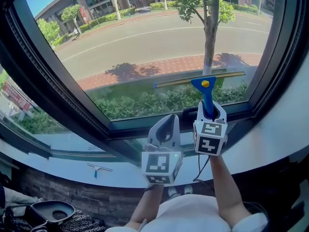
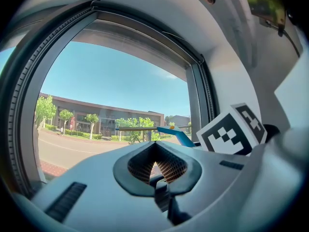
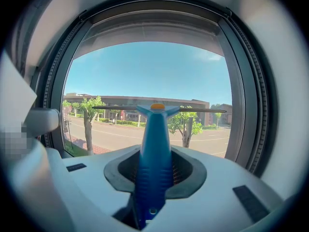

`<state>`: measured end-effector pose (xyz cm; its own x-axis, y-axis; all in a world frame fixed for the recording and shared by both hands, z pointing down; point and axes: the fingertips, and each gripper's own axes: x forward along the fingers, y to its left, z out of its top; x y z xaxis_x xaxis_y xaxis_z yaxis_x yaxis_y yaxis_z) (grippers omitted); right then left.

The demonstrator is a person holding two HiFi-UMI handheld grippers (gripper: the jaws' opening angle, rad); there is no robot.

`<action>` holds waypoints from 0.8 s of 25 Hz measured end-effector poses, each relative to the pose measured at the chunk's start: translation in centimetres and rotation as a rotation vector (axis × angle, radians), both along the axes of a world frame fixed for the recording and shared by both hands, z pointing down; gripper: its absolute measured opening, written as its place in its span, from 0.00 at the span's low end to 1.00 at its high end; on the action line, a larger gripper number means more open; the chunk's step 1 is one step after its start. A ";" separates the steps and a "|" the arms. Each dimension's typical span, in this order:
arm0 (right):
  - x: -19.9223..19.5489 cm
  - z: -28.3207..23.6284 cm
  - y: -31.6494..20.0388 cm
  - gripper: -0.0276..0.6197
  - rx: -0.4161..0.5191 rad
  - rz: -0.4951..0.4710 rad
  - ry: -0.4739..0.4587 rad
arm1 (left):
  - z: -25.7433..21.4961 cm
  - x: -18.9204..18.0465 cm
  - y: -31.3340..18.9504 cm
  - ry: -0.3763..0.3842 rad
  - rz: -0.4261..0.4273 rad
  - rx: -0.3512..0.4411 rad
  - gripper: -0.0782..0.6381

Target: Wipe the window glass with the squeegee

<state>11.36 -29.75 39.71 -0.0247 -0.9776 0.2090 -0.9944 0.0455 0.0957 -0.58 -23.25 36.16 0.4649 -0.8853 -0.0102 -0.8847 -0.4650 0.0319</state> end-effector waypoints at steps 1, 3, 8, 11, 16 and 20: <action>-0.1 0.5 0.0 0.21 -0.011 -0.002 0.001 | 0.1 0.0 0.0 0.001 0.001 -0.002 0.10; -0.1 1.7 0.1 0.21 -0.039 -0.001 0.004 | 0.4 -0.1 -0.1 0.000 0.001 -0.010 0.10; 0.0 4.7 0.3 0.21 -0.103 0.004 0.012 | 1.4 -0.4 -0.2 -0.001 -0.006 -0.030 0.10; 0.1 6.0 0.5 0.21 -0.132 0.006 0.018 | 1.9 -0.5 -0.2 -0.003 -0.010 -0.042 0.10; -0.1 7.6 0.6 0.21 -0.167 0.015 0.019 | 2.5 -1.0 -0.3 -0.003 -0.013 -0.059 0.10; -0.1 8.7 0.7 0.21 -0.195 0.015 0.021 | 3.0 -1.1 -0.3 -0.004 -0.014 -0.071 0.10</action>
